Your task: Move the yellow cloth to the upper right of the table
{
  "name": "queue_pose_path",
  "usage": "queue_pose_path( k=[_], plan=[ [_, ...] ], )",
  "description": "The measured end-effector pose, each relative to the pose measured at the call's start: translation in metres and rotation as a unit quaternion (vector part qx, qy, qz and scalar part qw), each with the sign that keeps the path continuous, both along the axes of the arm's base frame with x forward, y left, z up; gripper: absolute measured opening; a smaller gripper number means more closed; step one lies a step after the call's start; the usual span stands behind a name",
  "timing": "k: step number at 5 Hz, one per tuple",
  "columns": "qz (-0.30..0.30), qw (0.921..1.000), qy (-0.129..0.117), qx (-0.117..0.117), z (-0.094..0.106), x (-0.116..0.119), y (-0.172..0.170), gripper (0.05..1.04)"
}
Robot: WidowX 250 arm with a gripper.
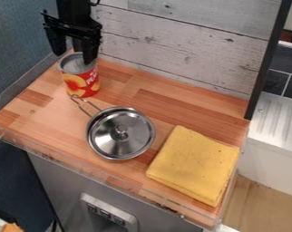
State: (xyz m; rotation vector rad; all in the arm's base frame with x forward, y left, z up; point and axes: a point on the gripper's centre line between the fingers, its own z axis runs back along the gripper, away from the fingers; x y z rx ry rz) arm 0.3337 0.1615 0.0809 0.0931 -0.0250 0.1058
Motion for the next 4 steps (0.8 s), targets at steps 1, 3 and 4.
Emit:
queue_pose_path(
  k=[1,3,4],
  plan=[
    [0.004,0.9999,0.014,-0.009,-0.013,-0.003,-0.003,1.000],
    [-0.056,0.9983,0.014,-0.011,-0.013,-0.014,-0.098,1.000],
    [-0.109,0.9941,0.003,-0.005,-0.012,-0.031,-0.140,1.000]
  ],
)
